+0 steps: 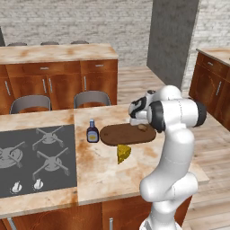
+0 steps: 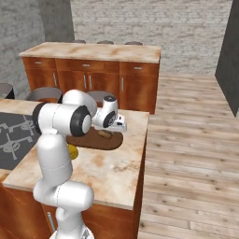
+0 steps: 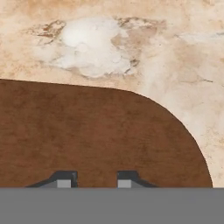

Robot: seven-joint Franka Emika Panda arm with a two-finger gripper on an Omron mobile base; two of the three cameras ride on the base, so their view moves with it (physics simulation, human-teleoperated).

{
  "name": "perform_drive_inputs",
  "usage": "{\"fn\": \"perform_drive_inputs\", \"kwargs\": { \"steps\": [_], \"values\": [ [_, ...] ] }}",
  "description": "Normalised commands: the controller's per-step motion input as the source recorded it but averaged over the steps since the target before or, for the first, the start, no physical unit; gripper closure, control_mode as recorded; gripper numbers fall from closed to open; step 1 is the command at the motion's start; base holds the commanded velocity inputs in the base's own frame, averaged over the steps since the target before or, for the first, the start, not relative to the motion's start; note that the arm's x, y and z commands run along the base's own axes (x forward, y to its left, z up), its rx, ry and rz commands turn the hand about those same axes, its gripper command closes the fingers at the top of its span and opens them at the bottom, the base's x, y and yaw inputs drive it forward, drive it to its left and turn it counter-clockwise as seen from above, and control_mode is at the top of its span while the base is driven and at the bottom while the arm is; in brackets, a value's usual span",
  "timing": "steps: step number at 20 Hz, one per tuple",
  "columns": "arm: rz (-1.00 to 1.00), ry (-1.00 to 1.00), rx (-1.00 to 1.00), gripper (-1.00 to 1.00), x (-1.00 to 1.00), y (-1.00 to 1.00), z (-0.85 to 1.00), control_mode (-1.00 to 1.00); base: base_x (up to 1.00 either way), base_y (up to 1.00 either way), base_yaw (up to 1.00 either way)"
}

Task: Retrieve the reheated potato from the microwave, then place the potato, cheese, and condiment on the cutting board.

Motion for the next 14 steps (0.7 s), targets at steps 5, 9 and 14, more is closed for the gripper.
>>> {"fn": "perform_drive_inputs", "kwargs": {
  "steps": [5, 9, 14],
  "values": [
    [0.00, 0.00, 0.00, -1.00, -0.07, -0.06, -0.20, -1.00, 0.00, 0.00, 0.00],
    [0.00, -0.04, 0.02, -1.00, -0.08, -0.14, -0.01, -1.00, 0.00, 0.00, 0.00],
    [0.00, -0.07, 0.03, -1.00, -0.11, 0.01, 0.16, -1.00, 0.00, 0.00, 0.00]
  ]
}}
